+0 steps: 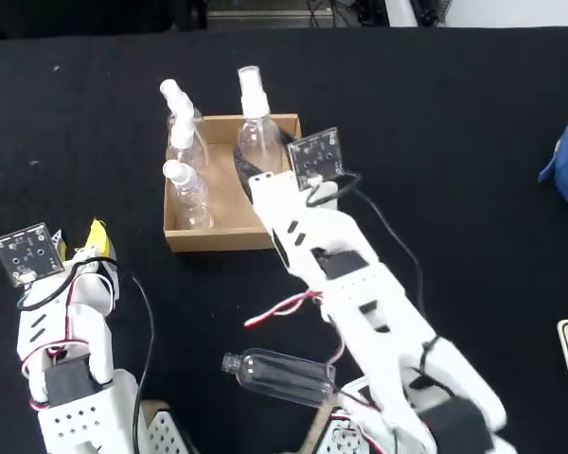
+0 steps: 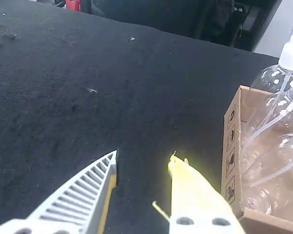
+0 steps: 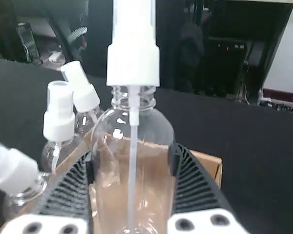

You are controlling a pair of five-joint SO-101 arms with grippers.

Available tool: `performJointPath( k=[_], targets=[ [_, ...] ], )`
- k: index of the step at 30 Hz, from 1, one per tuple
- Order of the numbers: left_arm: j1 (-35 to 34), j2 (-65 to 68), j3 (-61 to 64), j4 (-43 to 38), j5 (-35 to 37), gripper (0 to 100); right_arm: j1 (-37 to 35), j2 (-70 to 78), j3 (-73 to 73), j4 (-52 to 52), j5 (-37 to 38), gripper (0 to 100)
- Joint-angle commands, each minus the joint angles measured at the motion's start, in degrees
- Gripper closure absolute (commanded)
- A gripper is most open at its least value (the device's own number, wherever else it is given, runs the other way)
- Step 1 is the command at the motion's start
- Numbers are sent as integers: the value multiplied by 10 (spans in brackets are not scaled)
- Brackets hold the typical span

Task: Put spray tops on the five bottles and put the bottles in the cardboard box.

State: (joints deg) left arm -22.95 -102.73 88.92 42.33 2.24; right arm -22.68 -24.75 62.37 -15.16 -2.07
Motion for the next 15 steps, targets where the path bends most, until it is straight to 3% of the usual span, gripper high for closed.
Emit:
performJointPath(
  k=[1, 8, 15],
  targets=[
    [-2, -1, -7, -3, 2, 970, 24, 52, -38, -113, 4, 988],
    [-2, -1, -7, -3, 2, 970, 43, 196, -40, -331, 4, 988],
    [-2, -1, -7, -3, 2, 970, 44, 276, -41, -438, 4, 988]
  ],
)
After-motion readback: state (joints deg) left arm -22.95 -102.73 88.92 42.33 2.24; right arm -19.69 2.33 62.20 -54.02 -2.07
